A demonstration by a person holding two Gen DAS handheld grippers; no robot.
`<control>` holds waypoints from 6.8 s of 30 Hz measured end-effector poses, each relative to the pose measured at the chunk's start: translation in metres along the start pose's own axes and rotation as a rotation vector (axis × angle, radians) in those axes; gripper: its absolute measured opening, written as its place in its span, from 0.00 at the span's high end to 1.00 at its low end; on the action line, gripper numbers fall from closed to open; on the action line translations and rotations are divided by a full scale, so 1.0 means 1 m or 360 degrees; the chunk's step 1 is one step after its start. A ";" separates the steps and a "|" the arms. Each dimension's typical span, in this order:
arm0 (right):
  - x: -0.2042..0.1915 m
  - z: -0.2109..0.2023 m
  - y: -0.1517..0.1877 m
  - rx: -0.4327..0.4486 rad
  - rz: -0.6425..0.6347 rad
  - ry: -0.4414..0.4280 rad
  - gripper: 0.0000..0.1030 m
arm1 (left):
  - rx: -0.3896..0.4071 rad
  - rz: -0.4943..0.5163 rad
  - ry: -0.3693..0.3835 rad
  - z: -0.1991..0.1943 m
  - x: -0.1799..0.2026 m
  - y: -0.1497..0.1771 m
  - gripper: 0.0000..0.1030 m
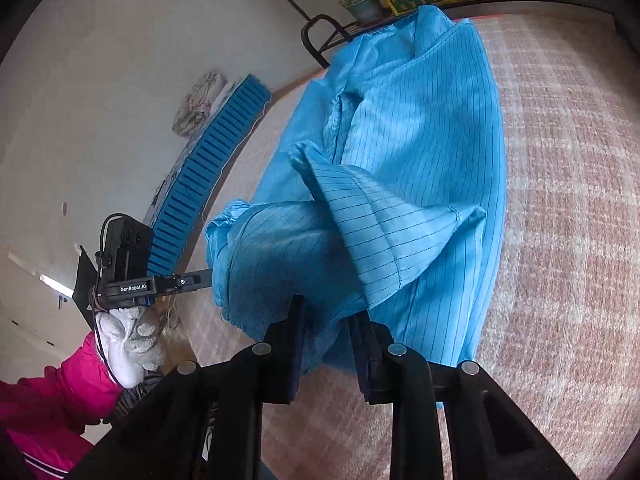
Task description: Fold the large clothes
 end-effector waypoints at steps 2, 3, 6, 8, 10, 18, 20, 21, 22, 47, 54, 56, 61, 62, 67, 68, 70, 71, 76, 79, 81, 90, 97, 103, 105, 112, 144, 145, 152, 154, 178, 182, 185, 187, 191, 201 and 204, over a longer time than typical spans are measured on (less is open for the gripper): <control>0.000 -0.005 -0.018 0.0088 0.0059 -0.0010 0.77 | 0.0129 0.0030 -0.0035 -0.011 0.004 -0.029 0.67; 0.001 -0.008 -0.026 0.0141 0.0091 -0.0002 0.76 | 0.0182 0.0048 -0.0034 -0.017 0.005 -0.040 0.67; 0.002 -0.023 -0.045 0.0260 0.0154 -0.0032 0.73 | 0.0288 0.0128 -0.0050 -0.038 0.013 -0.062 0.67; -0.001 -0.034 -0.050 0.0329 0.0142 -0.0032 0.68 | 0.0320 0.0175 -0.0093 -0.046 0.013 -0.066 0.67; -0.001 -0.042 -0.049 0.0343 0.0124 -0.0028 0.68 | 0.0297 0.0169 -0.0114 -0.045 0.005 -0.062 0.67; 0.020 -0.023 -0.038 0.0246 0.0112 0.0161 0.68 | 0.0073 -0.0033 -0.0135 -0.006 -0.037 -0.012 0.67; 0.027 -0.011 -0.038 0.0220 0.0100 0.0239 0.68 | 0.0021 -0.0031 -0.0164 0.004 -0.042 -0.003 0.67; 0.031 -0.006 -0.038 0.0209 0.0092 0.0295 0.68 | -0.0009 -0.0038 -0.0175 0.009 -0.045 0.002 0.67; 0.036 0.000 -0.037 0.0185 0.0095 0.0352 0.68 | -0.0038 -0.0055 -0.0193 0.013 -0.050 0.005 0.67; 0.027 0.036 -0.050 0.0151 -0.0185 0.0662 0.63 | 0.0057 0.0134 -0.0402 0.046 -0.044 -0.059 0.67; -0.002 -0.006 -0.087 0.0248 -0.0106 0.0409 0.61 | 0.0205 0.0147 -0.0278 0.016 -0.043 -0.143 0.52; -0.007 -0.019 -0.107 0.0287 -0.0087 0.0355 0.59 | 0.0190 0.0127 -0.0210 0.022 -0.048 -0.172 0.48; -0.021 -0.034 -0.181 0.0377 -0.0118 0.0296 0.38 | 0.0155 0.0024 -0.0077 0.054 -0.068 -0.245 0.42; -0.023 -0.032 -0.198 0.0379 -0.0122 0.0288 0.37 | 0.0153 -0.0007 -0.0047 0.063 -0.072 -0.259 0.40; -0.018 0.001 -0.278 0.0359 -0.0054 0.0216 0.32 | 0.0151 -0.0065 -0.0035 0.104 -0.092 -0.321 0.39; -0.013 0.011 -0.292 0.0347 -0.0040 0.0217 0.32 | 0.0131 -0.0053 -0.0030 0.115 -0.093 -0.331 0.36; -0.001 0.033 -0.315 0.0323 -0.0010 0.0242 0.32 | 0.0081 -0.0041 -0.0051 0.135 -0.096 -0.347 0.34; 0.005 0.044 -0.325 0.0310 0.0008 0.0267 0.32 | 0.0074 -0.0050 -0.0084 0.143 -0.100 -0.355 0.34; 0.033 0.094 -0.368 0.0242 0.0126 0.0279 0.32 | -0.0057 -0.0079 -0.0096 0.189 -0.111 -0.375 0.34; 0.043 0.118 -0.385 0.0187 0.0189 0.0227 0.32 | -0.0087 -0.0066 -0.0112 0.207 -0.114 -0.383 0.34; 0.048 0.132 -0.394 0.0160 0.0235 0.0200 0.33 | -0.0107 -0.0072 -0.0095 0.216 -0.115 -0.386 0.34; 0.047 0.172 -0.404 0.0123 0.0154 0.0233 0.91 | -0.0003 0.0058 -0.0140 0.230 -0.104 -0.394 0.97; 0.005 0.126 -0.399 0.0302 -0.0051 0.0142 0.97 | 0.0229 0.0145 -0.0036 0.174 -0.077 -0.397 0.98; -0.033 0.084 -0.369 0.0361 -0.0130 0.0057 0.98 | 0.0336 0.0211 0.0007 0.123 -0.047 -0.385 0.98; -0.042 0.071 -0.355 0.0376 -0.0142 0.0049 0.98 | 0.0353 0.0226 0.0013 0.107 -0.036 -0.376 0.98; -0.078 0.021 -0.288 0.0433 -0.0194 0.0064 0.98 | 0.0408 0.0318 0.0000 0.043 0.009 -0.326 0.99; -0.024 0.004 0.048 0.0109 -0.0174 0.0296 0.98 | 0.0010 0.0403 -0.0109 0.003 0.032 0.029 0.99; -0.024 0.002 0.051 0.0116 -0.0178 0.0301 0.98 | -0.0016 0.0405 -0.0108 0.001 0.032 0.035 0.99; -0.044 -0.036 0.080 0.0133 -0.0334 0.0282 0.71 | 0.0025 0.0521 -0.0101 -0.054 0.041 0.049 0.76; -0.055 -0.053 0.091 0.0165 -0.0388 0.0228 0.65 | 0.0094 0.0510 -0.0093 -0.071 0.038 0.045 0.70; 0.053 -0.021 -0.027 0.0346 0.0495 0.0001 0.82 | 0.0085 -0.0227 0.0040 -0.006 -0.062 -0.032 0.95; 0.042 -0.022 -0.013 0.0281 0.0482 -0.0006 1.00 | 0.0087 -0.0098 -0.0017 -0.014 -0.056 -0.021 0.97; 0.046 -0.013 0.003 0.0200 0.0390 0.0093 1.00 | -0.0008 -0.0098 -0.0096 0.001 -0.077 -0.002 0.97; 0.062 0.001 0.009 0.0151 0.0413 0.0200 1.00 | -0.0044 -0.0129 -0.0099 0.012 -0.084 0.006 0.97; 0.058 0.005 0.002 0.0195 0.0320 0.0300 1.00 | -0.0025 -0.0048 -0.0162 0.013 -0.078 0.003 0.97; -0.001 -0.040 0.012 0.0409 -0.0150 0.0480 0.74 | 0.0116 0.0217 -0.0231 -0.049 -0.032 0.006 0.81; -0.040 -0.030 0.027 0.0305 -0.0292 0.0290 0.74 | 0.0126 0.0352 -0.0126 -0.058 0.016 0.025 0.81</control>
Point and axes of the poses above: each gripper's, at about its wrist camera, not at the fingertips, and z roughly the way its jaws point, x to its right, y to its underside, the point moved 9 cm from there along z, roughly the way its jaws point, and after that the axes turned 15 degrees about z, right-handed, at the moved point
